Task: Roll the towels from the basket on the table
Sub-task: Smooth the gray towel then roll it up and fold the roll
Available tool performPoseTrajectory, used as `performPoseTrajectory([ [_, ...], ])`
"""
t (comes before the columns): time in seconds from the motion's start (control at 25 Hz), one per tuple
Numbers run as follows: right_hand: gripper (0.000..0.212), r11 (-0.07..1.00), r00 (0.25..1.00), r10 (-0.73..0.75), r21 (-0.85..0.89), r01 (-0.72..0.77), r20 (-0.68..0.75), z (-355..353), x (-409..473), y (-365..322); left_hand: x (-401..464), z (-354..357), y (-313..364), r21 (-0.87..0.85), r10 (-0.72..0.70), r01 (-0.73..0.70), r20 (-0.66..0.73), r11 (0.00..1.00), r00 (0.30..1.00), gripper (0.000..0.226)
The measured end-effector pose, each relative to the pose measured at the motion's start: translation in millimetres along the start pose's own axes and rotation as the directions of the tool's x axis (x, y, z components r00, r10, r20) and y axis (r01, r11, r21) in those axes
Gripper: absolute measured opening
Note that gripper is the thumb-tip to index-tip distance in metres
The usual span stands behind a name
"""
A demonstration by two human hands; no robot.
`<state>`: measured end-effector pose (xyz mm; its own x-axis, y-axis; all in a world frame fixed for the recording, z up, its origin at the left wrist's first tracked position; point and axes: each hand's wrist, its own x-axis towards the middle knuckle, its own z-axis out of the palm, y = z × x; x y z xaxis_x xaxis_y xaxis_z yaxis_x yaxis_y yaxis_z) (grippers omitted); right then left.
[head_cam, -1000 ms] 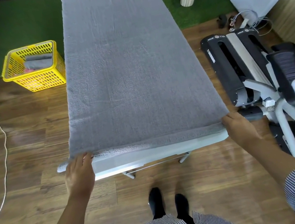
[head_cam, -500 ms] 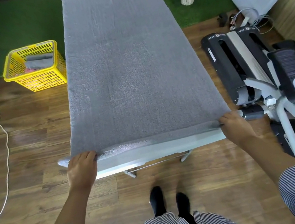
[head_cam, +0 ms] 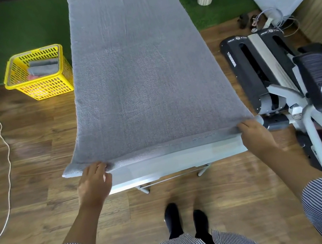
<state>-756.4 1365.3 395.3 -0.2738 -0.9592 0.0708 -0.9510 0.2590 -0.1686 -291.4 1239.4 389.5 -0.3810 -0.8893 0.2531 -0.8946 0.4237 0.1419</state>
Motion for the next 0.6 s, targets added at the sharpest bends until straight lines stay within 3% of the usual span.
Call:
performPoseTrajectory([
  [0.16,0.036,0.999,0.995,0.05,-0.003,-0.05,0.082,4,2,-2,4,0,0,0.047,0.021,-0.024,0.056,0.999,0.998,0.037],
  [0.36,0.008,0.999,0.995,0.044,-0.02,-0.042,0.089,-6,7,-3,12,-8,2,0.071,-0.056,0.044,0.168,0.996,0.984,0.024],
  [0.48,0.013,1.0,0.995,-0.006,-0.024,0.008,0.101,-1,4,9,14,-8,-4,0.028,0.005,-0.012,0.235,1.0,0.972,0.033],
  [0.6,0.009,0.998,0.996,0.042,-0.049,-0.039,0.076,0,4,7,16,-11,2,0.001,-0.087,0.089,0.199,0.996,0.976,0.022],
])
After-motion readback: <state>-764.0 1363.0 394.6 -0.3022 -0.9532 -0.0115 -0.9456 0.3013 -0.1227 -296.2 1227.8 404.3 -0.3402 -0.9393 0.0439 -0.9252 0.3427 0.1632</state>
